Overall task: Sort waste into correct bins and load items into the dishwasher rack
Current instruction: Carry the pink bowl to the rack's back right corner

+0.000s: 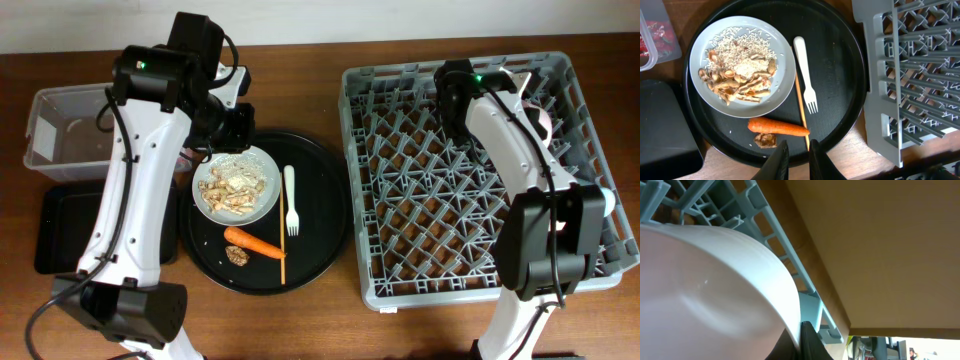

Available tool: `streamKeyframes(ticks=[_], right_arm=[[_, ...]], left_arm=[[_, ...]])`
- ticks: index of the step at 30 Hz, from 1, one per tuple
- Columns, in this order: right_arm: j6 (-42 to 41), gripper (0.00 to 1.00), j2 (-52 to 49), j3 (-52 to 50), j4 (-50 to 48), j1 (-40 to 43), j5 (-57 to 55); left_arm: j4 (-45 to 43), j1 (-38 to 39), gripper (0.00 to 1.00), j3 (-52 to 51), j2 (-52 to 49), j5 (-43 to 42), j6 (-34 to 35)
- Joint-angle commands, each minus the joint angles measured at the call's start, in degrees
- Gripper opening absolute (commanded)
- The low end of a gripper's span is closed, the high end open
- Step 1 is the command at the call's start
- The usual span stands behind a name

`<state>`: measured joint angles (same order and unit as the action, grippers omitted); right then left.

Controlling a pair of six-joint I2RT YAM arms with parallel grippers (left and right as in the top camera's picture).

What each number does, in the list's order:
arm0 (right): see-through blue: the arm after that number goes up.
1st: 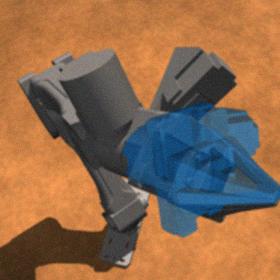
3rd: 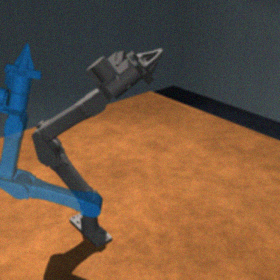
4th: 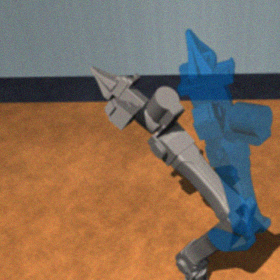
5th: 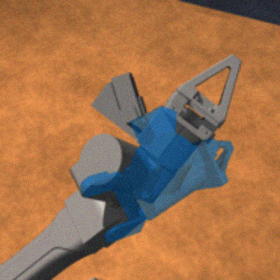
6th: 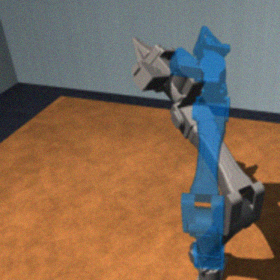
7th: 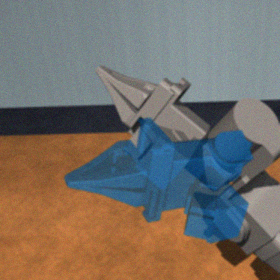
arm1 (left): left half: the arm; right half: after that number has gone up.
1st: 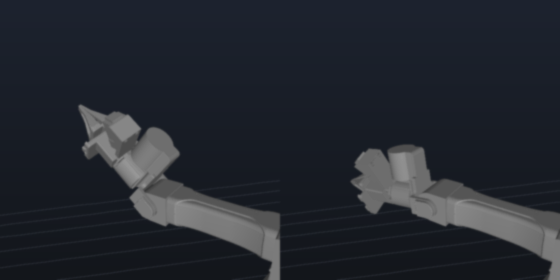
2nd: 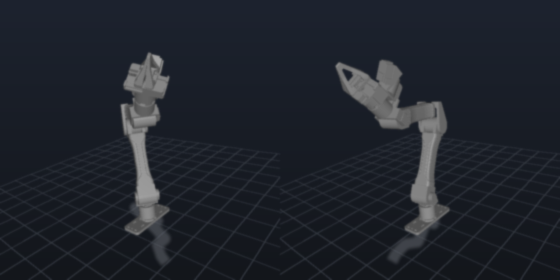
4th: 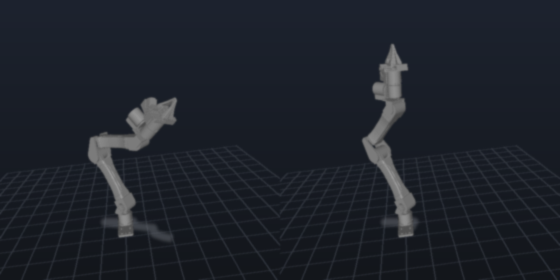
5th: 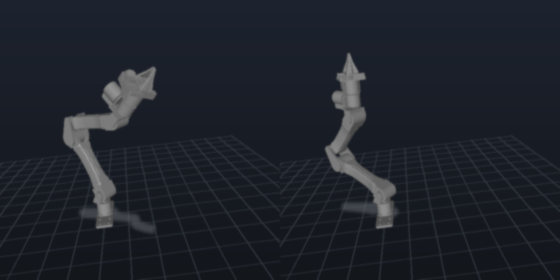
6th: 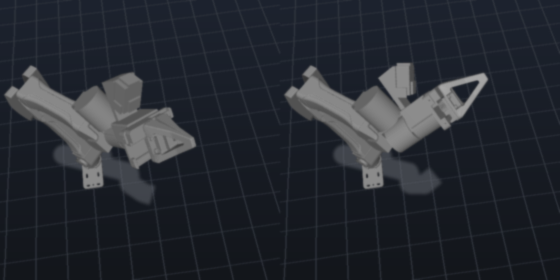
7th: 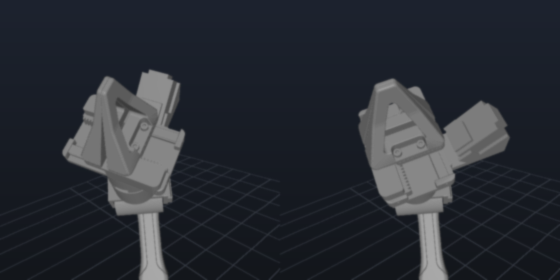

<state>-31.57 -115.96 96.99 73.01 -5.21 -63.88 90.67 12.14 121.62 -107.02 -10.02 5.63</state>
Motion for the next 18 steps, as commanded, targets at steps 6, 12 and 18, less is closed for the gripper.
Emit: streamKeyframes(ticks=[6, 12, 18], right_arm=[[-0.92, 0.04, -0.09, 0.31, 5.22, -0.87, 13.38], [-12.96, 0.04, 0.96, 0.42, 12.31, -0.81, -3.56], [-12.81, 0.04, 1.05, 0.42, 5.09, 1.11, -14.01]], left_arm=[[-0.13, 0.0, 0.15, 0.2, 1.09, 0.26, -0.72], [-0.17, 0.0, 0.15, 0.2, 1.09, 0.24, -0.7], [-0.11, 0.02, 0.15, 0.2, 1.09, 0.22, -0.7]])
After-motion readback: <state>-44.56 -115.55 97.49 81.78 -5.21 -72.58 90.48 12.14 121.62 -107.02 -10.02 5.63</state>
